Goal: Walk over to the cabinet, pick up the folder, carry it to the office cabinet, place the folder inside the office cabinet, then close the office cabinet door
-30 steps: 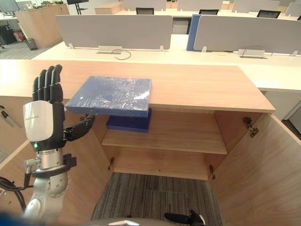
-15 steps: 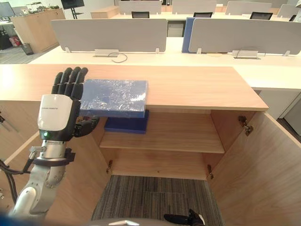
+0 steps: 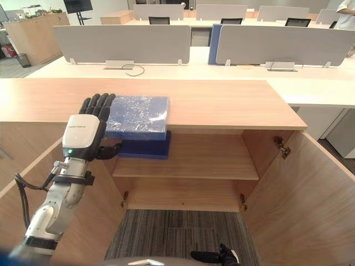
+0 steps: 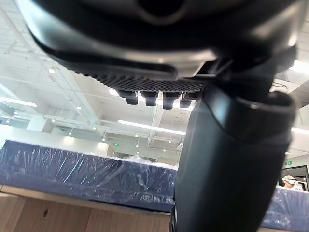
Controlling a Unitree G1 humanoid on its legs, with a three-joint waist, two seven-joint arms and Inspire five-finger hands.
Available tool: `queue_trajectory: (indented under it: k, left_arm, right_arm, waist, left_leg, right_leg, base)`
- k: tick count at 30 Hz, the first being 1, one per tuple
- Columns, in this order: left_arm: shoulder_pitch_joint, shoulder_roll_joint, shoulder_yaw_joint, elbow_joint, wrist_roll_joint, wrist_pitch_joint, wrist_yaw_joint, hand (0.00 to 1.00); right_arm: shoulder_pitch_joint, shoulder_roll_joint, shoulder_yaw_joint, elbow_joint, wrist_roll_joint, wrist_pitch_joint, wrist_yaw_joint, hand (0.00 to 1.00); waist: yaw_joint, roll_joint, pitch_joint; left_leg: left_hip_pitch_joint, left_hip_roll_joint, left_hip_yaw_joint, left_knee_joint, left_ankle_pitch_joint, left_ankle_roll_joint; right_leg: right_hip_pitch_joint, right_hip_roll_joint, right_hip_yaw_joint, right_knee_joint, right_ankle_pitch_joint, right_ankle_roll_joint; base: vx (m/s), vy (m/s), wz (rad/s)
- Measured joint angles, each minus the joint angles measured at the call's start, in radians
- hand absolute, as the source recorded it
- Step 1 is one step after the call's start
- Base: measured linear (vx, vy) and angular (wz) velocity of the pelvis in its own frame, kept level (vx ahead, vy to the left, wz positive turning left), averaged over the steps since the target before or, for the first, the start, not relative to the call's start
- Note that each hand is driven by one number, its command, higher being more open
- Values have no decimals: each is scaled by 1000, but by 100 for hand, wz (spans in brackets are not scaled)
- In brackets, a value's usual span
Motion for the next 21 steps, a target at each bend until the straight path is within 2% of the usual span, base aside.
queue_trajectory:
  k: [9,10,13,21]
  left_arm:
    - [-71,4,-24,86,-36,17,-34,100]
    - [-77,4,-28,99,-36,18,-35,0]
    - [-97,6,-32,135,-34,19,-39,0]
    - [-139,51,-60,150,24,18,36,0]
  right_arm:
    - [-6,4,0,0,-2,2,16,100]
    - [-6,4,0,0,-2,2,16,100]
    - [-7,4,1,0,-1,1,16,100]
    - [-7,4,9,0,-2,-1,15,100]
  waist:
    - [-10,-5,8]
    - [-12,-5,8]
    - [-17,-4,8]
    - [-17,-8,11]
  left_leg:
    - [11,4,21,0,-5,-7]
    - [13,5,22,0,-5,-7]
    - [14,6,24,0,-6,-8]
    - [14,4,26,0,-9,-9]
  right_leg:
    - [5,4,16,-6,0,0]
    - [5,5,18,-6,0,0]
    - [5,5,21,-6,0,0]
    - [6,4,23,-7,0,0]
  base:
    - [-3,-4,-6]
    - [-29,-3,-6]
    - [-12,-1,-1]
    - [0,0,0]
